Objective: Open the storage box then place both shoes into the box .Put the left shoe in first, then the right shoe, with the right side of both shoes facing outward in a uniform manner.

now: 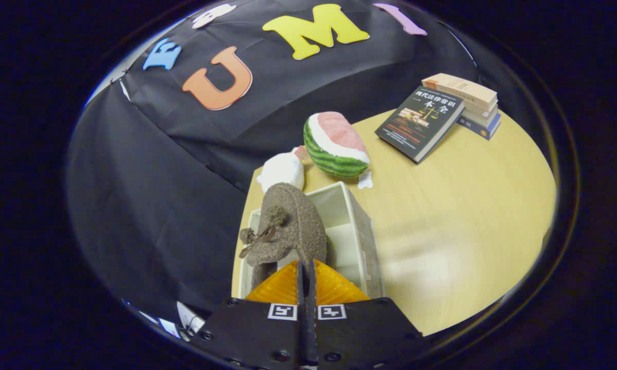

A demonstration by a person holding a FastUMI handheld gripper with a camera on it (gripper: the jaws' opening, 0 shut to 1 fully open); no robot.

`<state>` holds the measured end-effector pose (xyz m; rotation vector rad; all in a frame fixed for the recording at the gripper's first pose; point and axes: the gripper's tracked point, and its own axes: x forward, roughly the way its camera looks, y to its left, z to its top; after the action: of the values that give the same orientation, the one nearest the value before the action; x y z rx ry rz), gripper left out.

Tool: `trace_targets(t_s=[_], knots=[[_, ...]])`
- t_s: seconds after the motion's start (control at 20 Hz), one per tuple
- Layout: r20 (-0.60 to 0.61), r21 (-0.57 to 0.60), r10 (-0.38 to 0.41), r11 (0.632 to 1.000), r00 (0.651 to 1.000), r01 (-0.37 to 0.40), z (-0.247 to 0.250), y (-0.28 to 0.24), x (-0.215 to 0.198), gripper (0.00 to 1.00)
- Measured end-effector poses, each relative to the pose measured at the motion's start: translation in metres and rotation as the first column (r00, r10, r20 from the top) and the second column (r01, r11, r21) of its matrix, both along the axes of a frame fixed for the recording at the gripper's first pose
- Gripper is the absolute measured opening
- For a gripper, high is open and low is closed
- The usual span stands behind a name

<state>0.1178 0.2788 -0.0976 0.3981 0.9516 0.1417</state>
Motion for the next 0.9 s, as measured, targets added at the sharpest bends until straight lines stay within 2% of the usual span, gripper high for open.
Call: trace_targets(t_s=[0.15,0.45,0.6,0.75,0.9], knots=[[-0.002,-0.037,-0.060,0.997,0.998,0.060,-0.015,-0.012,-0.004,0.00],[0.020,-0.059,-0.109,0.992,0.994,0.110,-0.019,-0.015,-0.007,0.02],[0.040,-0.080,-0.102,0.991,0.994,0.104,-0.011,-0.015,-0.008,0.12],[0.054,-0.061,-0.074,0.995,0.996,0.078,-0.001,-0.013,-0.010,0.34],[0.161,-0.085,-0.027,0.996,0.987,0.041,0.028,-0.021,-0.007,0.37]])
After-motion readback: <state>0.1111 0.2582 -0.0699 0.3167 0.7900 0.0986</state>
